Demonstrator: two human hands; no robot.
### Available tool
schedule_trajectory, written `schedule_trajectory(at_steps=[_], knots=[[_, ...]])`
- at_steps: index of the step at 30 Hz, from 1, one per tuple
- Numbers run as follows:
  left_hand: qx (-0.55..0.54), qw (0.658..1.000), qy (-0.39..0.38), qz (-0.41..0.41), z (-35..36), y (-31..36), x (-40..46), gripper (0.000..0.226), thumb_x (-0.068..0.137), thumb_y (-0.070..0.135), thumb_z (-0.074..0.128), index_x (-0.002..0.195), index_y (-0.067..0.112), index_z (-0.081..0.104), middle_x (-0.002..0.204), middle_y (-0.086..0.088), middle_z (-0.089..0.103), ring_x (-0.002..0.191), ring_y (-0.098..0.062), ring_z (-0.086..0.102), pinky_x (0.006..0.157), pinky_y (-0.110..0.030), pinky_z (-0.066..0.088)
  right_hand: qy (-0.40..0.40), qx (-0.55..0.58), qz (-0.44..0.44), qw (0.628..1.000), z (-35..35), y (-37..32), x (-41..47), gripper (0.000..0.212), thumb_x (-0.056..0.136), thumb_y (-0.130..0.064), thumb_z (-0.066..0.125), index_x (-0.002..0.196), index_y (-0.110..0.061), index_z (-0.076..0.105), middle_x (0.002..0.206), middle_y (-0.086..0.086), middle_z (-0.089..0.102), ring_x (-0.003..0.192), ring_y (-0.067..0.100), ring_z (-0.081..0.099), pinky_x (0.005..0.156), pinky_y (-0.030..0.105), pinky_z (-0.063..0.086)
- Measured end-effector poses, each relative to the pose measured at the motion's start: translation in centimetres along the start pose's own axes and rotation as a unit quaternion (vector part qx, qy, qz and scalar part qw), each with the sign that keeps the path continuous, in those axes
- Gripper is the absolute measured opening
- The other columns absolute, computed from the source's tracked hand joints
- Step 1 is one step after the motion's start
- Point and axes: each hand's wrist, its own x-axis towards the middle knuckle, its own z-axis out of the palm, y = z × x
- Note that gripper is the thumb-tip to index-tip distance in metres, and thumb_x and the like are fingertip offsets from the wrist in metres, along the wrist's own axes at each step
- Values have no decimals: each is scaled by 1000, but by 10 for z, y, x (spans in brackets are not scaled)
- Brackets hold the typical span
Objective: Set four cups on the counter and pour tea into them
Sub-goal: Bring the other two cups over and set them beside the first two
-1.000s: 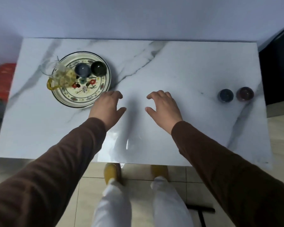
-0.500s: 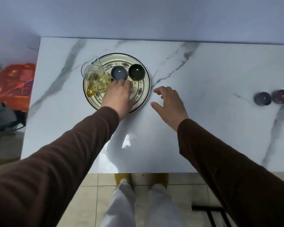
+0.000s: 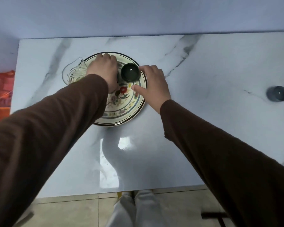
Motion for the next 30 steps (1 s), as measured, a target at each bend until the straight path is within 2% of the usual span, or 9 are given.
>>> schedule_trajectory(at_steps=[5,12,16,21,26,30], knots=[[25,999,-45,-3,3,-1,12,60,72,29,79,119,1,54,120,-21,59,114,-39,55,89,-44,48,13,-35,-17,999,15,6,20,66,78,-37,78,135,-17,51,130,5,52,120,26,43,101,36,39],[20,999,-35,-23,11,-1,11,40,78,18,72,113,3,60,117,-21,63,110,-40,59,77,-39,44,24,-84,-40,995,29,6,35,75,75,-44,77,139,-18,47,134,4,48,121,25,41,100,34,40],[22,999,-38,-4,13,1,4,47,78,20,74,118,3,55,118,-20,61,113,-39,57,80,-40,45,26,-101,-44,994,29,2,37,70,74,-44,77,134,-19,51,132,2,50,121,23,41,99,35,41],[20,999,-37,25,4,4,-18,55,71,21,80,115,1,55,115,-20,60,111,-39,56,82,-42,48,22,-64,-22,997,10,-4,17,70,72,-43,78,133,-19,53,127,1,56,120,24,42,99,37,40],[0,997,-29,76,-16,23,-50,61,69,30,82,114,-1,52,115,-24,58,109,-42,54,88,-47,46,56,33,35,997,-31,-2,-33,66,69,-33,85,125,-16,55,110,0,59,114,25,46,93,39,44],[-25,994,-7,107,-27,56,-73,63,69,34,81,116,2,53,117,-22,56,110,-42,52,89,-47,44,84,57,70,992,-67,14,-76,64,70,-31,86,124,-18,53,96,-22,42,114,21,44,93,34,44]])
